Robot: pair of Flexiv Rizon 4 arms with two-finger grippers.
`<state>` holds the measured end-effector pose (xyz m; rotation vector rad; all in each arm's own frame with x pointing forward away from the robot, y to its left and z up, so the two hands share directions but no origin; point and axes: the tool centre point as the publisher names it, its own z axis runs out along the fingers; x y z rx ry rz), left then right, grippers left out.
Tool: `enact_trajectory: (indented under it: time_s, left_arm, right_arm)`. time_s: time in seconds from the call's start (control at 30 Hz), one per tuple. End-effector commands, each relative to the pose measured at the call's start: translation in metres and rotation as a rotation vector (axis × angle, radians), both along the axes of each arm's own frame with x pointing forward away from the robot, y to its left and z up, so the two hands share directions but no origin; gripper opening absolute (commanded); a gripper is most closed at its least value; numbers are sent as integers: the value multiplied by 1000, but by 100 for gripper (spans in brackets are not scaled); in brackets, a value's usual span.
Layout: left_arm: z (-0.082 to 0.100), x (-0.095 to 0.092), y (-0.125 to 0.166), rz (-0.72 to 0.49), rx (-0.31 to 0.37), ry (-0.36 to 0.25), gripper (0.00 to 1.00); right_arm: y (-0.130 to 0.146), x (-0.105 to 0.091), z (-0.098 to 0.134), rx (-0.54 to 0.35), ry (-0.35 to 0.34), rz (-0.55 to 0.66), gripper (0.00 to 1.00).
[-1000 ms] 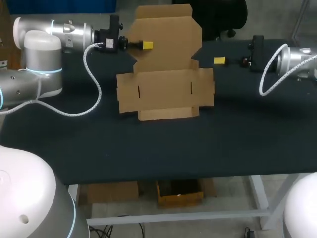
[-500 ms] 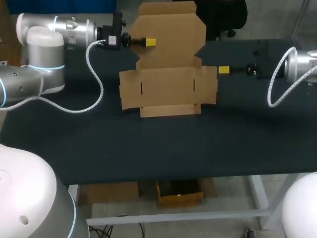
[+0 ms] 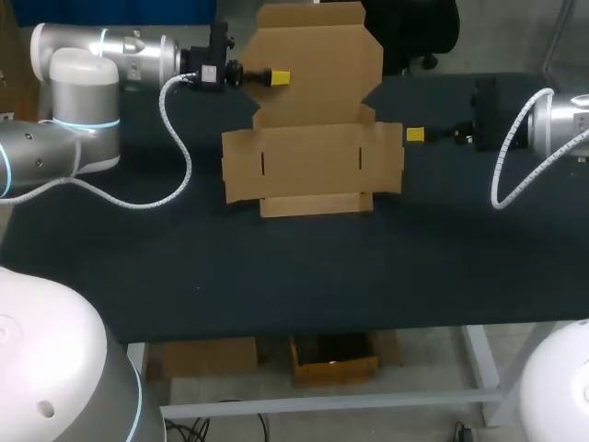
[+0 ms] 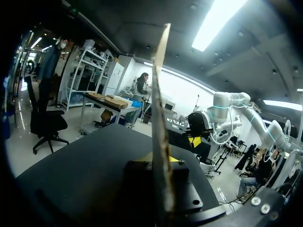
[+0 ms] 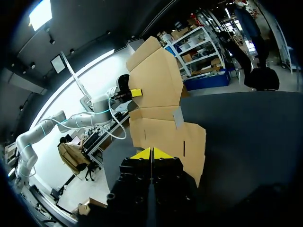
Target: Assemble the packaging by folding the flat box into shape, placing the metal phone stand inside, and closing the box properly
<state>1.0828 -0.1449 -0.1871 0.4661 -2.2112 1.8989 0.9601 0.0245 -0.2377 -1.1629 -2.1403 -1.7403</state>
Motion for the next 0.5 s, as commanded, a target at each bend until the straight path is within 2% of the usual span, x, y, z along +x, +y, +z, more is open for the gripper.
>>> enact_trajectory:
  time_s: [0.03, 0.2, 0.23, 0.5]
  left_arm:
    - [-1, 2, 0, -6, -3, 0, 0]
    - [-1, 2, 0, -6, -3, 0, 0]
    - [-1, 2, 0, -6, -3, 0, 0]
    - [5, -5, -6, -8, 3, -59, 0]
  right_arm:
    - [1, -3, 2, -11, -1, -14, 0]
    - [4, -4, 1, -16, -4, -7, 0]
    - [10, -7, 1, 2, -10, 16, 0]
    - [22, -34, -16, -40, -75, 10, 0]
